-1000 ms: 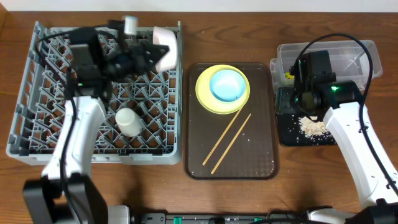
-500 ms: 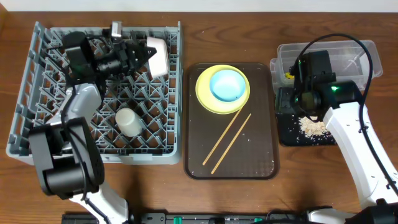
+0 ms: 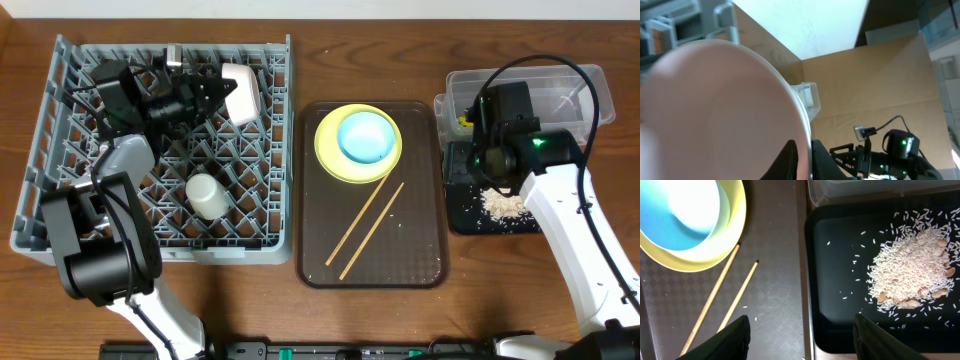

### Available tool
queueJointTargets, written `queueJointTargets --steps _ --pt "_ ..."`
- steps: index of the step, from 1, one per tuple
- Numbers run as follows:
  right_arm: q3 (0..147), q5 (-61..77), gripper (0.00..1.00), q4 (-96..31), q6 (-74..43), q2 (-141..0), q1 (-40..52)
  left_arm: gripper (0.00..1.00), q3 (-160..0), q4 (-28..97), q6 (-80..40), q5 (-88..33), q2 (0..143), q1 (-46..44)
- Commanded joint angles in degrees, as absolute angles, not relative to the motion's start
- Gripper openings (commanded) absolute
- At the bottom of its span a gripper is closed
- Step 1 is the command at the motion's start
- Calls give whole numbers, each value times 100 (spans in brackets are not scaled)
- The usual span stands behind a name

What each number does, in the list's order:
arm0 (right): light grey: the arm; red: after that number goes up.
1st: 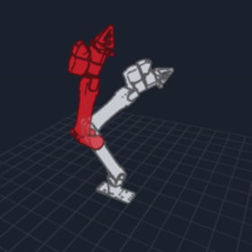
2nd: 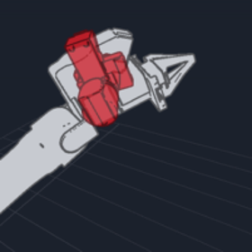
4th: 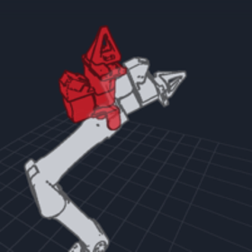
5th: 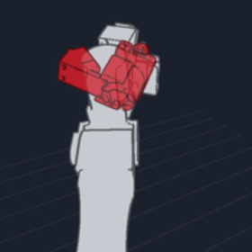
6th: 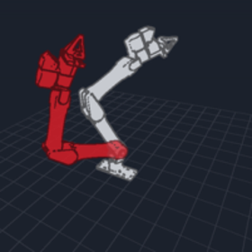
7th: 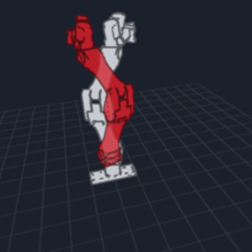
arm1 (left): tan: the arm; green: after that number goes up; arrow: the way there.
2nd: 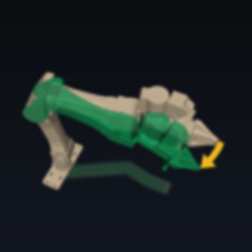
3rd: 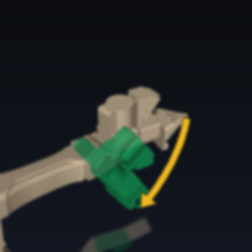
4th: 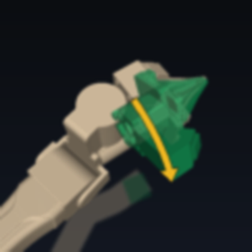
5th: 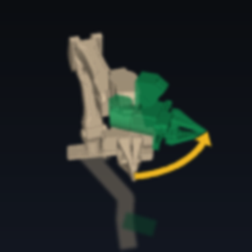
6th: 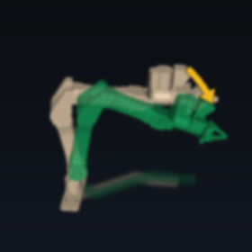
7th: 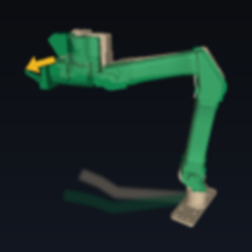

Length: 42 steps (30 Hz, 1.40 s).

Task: Sort waste into correct bins and load items into the dishwasher rack
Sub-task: 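Carry the pink bowl into the dish rack and release it, then reach the left gripper to the yellow plate and grasp the light-blue bowl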

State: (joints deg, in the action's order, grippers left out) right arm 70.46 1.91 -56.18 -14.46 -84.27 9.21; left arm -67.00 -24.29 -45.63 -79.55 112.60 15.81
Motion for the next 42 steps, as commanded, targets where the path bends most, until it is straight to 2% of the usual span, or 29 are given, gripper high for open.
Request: queueJointTargets --steps 1,3,5,6,9,13,22,32,36,42 --pt "7124 156 64 -5651 -1455 -8324 891 17 -6726 -2370 -4595 -7725 11559 1691" --pt "7124 156 64 -5662 -1455 -8324 891 39 -6726 -2377 -4595 -7686 11559 1778" --pt "7124 156 64 -5660 -1455 -8324 891 51 -6726 -2436 -4598 -7693 11559 1890" --pt "7124 156 64 -5660 -1455 -8324 891 63 -6726 -2436 -4602 -7693 11557 1942" --pt "7124 156 64 -5660 -1452 -8324 891 80 -6726 -2434 -4626 -7690 11550 2093" --pt "7124 154 64 -5662 -1452 -8324 891 86 -6726 -2436 -4624 -7675 11485 2296" --pt "7124 156 64 -5660 -1452 -8324 891 87 -6726 -2434 -4615 -7406 11069 2663" --pt "7124 154 64 -5658 -1452 -8324 891 88 -6726 -2252 -4591 -7142 10298 2418" --pt "7124 154 64 -5660 -1450 -8324 891 88 -6726 -1527 -4311 -6460 9767 2018" --pt "7124 154 64 -5662 -1389 -8324 891 88 -6726 272 -3041 -4615 8938 1017"
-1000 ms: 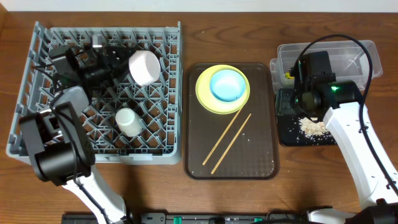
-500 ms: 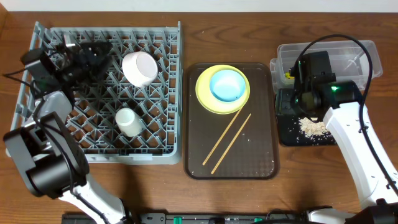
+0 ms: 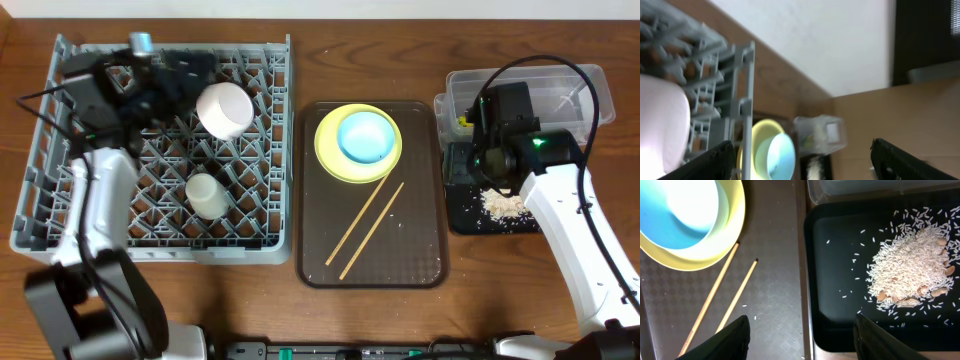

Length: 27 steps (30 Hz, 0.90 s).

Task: Sort waste into correct bins and load items into the dishwasher rack
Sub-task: 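Reach the left gripper to the yellow plate and grasp the light-blue bowl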

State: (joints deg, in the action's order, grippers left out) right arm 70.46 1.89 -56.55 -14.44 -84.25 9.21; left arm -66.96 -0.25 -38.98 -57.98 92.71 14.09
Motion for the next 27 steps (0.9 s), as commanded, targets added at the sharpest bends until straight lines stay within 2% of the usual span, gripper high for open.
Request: queueJointTargets --steps 1,9,15,19,27 --pt "7124 154 64 -5660 -1343 -8324 891 88 -6726 489 -2832 -4278 8831 812" --pt "7124 128 63 -5739 -1326 -8324 849 89 -6726 1444 -1347 -1846 8600 -1219" --pt "7124 -14 61 -6027 -1459 -8324 663 89 -6726 1474 12 -582 8818 -2580" --pt "7124 -508 62 -6401 -1992 -8324 467 89 -6726 1413 464 -375 9153 -3144" --pt "7124 -556 63 -6558 -2014 -8324 156 89 -6726 711 582 -379 10103 -3686"
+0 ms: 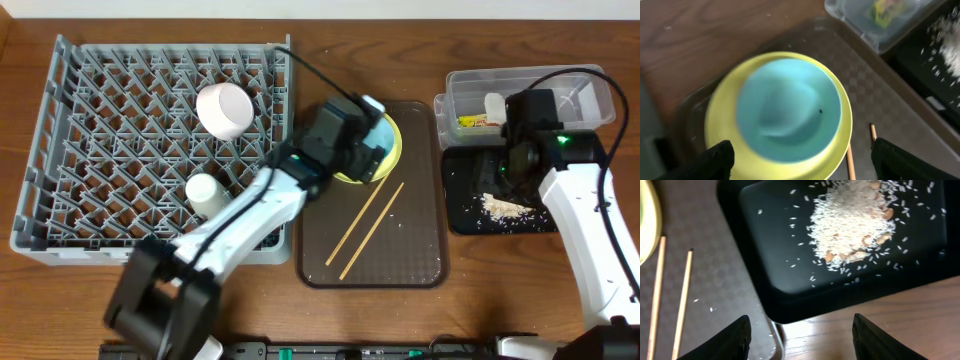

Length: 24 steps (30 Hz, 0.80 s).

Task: Sort waste into correct bins and load items into the dishwasher rack
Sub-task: 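Reach the left gripper to the yellow plate and grasp the light-blue bowl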

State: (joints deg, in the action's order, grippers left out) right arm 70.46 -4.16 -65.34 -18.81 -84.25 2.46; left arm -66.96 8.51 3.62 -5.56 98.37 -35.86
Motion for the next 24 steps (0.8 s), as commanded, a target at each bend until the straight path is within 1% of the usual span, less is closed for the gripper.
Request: queueJointTargets --steps 1,9,12,13,17,22,23,24 --pt "7124 -556 63 -6563 -2012 -8324 148 89 -6726 615 582 -379 10219 -3721" --pt "7124 -556 64 -6560 -2012 -8324 145 86 -6726 217 602 -353 10951 -3800" --pt "7124 -558 65 -6560 -2010 -8324 145 82 -6726 207 602 -158 11128 -3802" --pt "7124 -558 65 -6560 -2010 -8324 145 79 -6726 220 602 -139 11161 -3802" --pt "7124 -558 65 -6558 -2010 -8324 145 59 -6726 222 600 -58 11187 -3802" --pt "7124 -561 65 -6560 -2010 -8324 145 23 -6726 248 598 -62 11159 -3809" --pt "7124 -561 64 -6560 -2005 -8324 145 19 -6726 252 598 -62 11137 -3809" --pt "7124 -558 65 -6560 -1962 -8324 145 11 -6726 263 596 -64 11091 -3813"
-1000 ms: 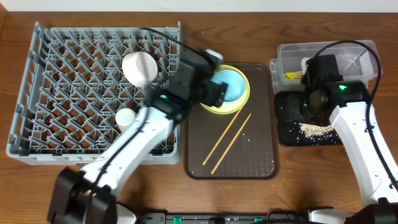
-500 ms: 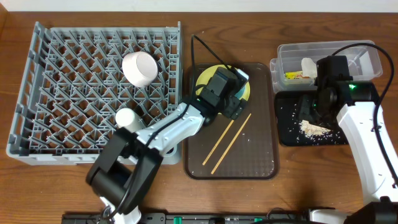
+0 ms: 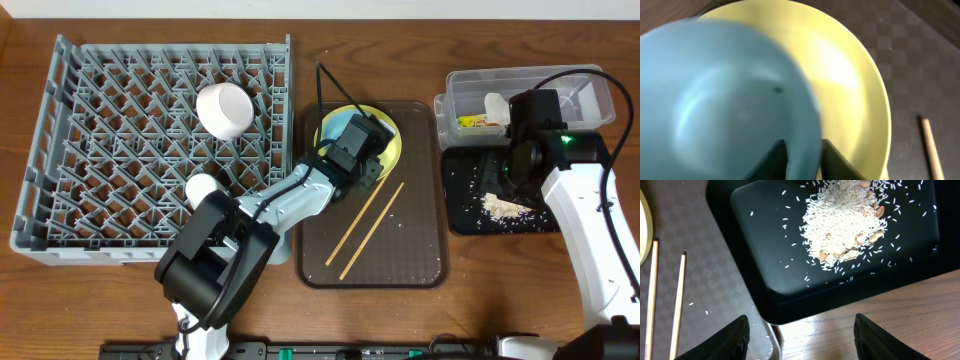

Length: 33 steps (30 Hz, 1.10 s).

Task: Sort waste into correct bins and load items into the dishwasher rack
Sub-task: 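Reach the left gripper to the yellow plate and grasp the light-blue bowl, then carry the light-blue bowl left and set it in the dish rack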

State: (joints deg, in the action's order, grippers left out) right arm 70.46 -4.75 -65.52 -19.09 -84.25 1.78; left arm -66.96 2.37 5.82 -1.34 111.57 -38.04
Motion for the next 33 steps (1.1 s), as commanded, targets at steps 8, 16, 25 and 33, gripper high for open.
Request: queueJointTargets --steps 8,16,25,33 --pt "7124 -580 65 -6558 -1920 -8324 145 6 -6726 681 217 -104 10073 -3837" --pt "7124 -580 65 -6556 -1920 -8324 145 6 -6726 2014 -1122 -252 8403 -3393" --pt "7124 -578 65 -6536 -1920 -8324 145 6 -6724 2488 -1459 -4355 7706 -1234" --pt "7124 -578 65 -6536 -1922 -8324 145 6 -6720 2705 -1702 -7242 8333 620"
